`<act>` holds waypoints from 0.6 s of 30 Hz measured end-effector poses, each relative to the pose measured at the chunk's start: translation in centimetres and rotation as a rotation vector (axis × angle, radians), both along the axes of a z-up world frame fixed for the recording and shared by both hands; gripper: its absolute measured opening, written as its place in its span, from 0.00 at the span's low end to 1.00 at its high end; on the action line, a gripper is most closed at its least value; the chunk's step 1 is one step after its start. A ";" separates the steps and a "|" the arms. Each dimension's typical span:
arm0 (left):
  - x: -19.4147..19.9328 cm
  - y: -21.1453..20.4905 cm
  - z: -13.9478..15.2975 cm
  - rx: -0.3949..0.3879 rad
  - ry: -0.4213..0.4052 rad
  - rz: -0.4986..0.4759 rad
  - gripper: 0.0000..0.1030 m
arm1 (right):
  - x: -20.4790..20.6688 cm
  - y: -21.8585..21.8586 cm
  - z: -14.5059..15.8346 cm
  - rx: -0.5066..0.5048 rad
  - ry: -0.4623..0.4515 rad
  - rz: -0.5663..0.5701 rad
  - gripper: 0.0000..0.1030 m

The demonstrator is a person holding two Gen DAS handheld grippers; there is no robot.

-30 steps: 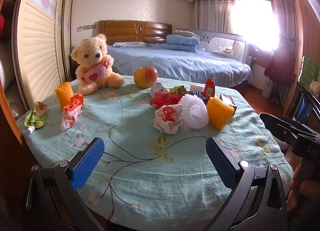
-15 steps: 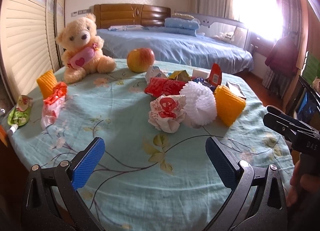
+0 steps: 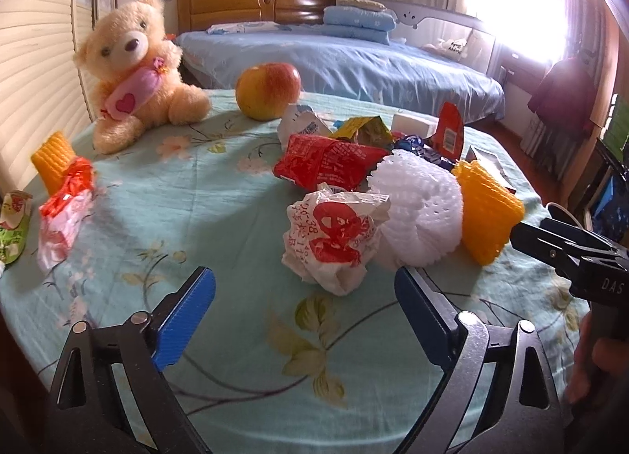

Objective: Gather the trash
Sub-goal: 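Grasp the yellow foam net with the right tool while the left tool grasps the white-red paper wrapper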

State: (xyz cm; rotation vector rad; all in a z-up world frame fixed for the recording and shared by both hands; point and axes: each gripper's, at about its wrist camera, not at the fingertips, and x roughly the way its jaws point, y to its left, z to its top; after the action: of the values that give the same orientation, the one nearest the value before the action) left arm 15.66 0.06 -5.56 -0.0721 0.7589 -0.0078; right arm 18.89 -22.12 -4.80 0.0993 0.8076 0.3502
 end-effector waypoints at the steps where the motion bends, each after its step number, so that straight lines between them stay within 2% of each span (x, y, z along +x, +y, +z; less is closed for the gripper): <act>1: 0.3 -0.1 -0.2 0.000 0.006 -0.003 0.88 | 0.3 0.1 -0.1 -0.002 0.004 0.004 0.95; 4: 1.2 -0.4 -0.7 -0.002 0.025 -0.012 0.81 | 1.2 0.5 -0.5 -0.006 0.018 0.018 0.89; 5: 1.4 -0.4 -0.9 -0.008 0.034 -0.012 0.74 | 1.5 0.6 -0.7 -0.003 0.027 0.023 0.86; 6: 1.6 -0.4 -1.2 -0.018 0.044 -0.011 0.70 | 1.9 0.8 -0.8 0.000 0.036 0.026 0.79; 8: 1.9 -0.2 -1.8 -0.052 0.068 -0.018 0.46 | 2.2 0.9 -1.2 0.009 0.056 0.033 0.63; 9: 1.9 -0.1 -2.1 -0.070 0.081 -0.025 0.40 | 2.1 1.0 -1.3 0.018 0.059 0.038 0.50; 10: 1.7 -0.1 -2.2 -0.075 0.084 -0.028 0.30 | 2.0 1.0 -1.4 0.025 0.060 0.043 0.43; 11: 1.4 -0.1 -2.1 -0.072 0.077 -0.029 0.29 | 1.8 1.0 -1.4 0.026 0.055 0.041 0.41; 13: 0.8 -0.3 -2.0 -0.063 0.062 -0.036 0.21 | 1.5 1.0 -1.2 0.030 0.045 0.037 0.29; 18: -0.9 0.0 -1.2 -0.060 0.025 -0.029 0.19 | 0.3 0.2 -0.6 0.061 0.039 0.018 0.23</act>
State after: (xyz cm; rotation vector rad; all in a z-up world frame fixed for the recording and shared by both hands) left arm 14.81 0.08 -6.76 -0.1187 0.7848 -0.0569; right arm 19.22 -21.90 -5.42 0.1565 0.8369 0.3915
